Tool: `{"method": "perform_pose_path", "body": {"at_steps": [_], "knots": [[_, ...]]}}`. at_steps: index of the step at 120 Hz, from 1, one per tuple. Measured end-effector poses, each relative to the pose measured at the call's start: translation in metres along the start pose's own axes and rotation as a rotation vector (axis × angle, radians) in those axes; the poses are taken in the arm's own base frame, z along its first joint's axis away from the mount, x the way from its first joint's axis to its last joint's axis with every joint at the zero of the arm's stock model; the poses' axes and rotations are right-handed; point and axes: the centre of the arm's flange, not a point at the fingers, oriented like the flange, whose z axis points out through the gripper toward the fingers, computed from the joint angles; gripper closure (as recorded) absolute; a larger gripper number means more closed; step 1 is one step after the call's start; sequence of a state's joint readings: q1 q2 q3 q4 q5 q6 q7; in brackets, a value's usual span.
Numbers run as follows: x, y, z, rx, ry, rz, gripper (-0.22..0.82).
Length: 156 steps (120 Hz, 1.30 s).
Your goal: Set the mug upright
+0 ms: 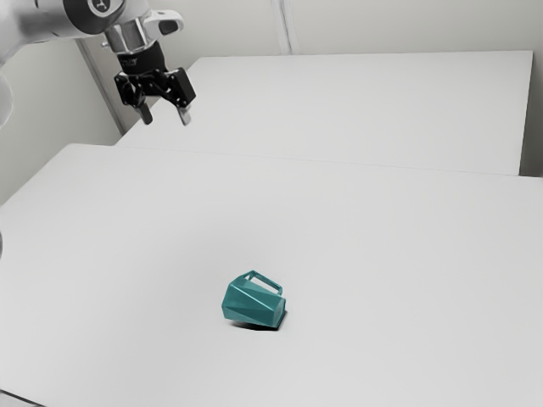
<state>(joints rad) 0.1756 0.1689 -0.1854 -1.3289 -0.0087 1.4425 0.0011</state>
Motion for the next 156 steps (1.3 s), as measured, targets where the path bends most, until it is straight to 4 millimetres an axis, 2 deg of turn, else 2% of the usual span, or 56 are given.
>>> {"method": "perform_pose_path", "body": {"at_steps": [16,44,58,67,98,129,156], "knots": [[0.0,0.001,0.002,-0.007,-0.009,0.005,0.0],[0.006,-0.007,0.024,-0.161,-0.067,-0.033,0.0],[0.002,-0.037,0.058,-0.279,-0.15,-0.119,0.0],[-0.001,-0.044,0.072,-0.339,-0.181,-0.15,0.0],[-0.016,-0.035,0.145,-0.491,-0.313,-0.21,0.0],[-0.041,-0.039,0.193,-0.575,-0.361,-0.267,0.0],[-0.061,-0.033,0.238,-0.632,-0.393,-0.279,0.0]]}}
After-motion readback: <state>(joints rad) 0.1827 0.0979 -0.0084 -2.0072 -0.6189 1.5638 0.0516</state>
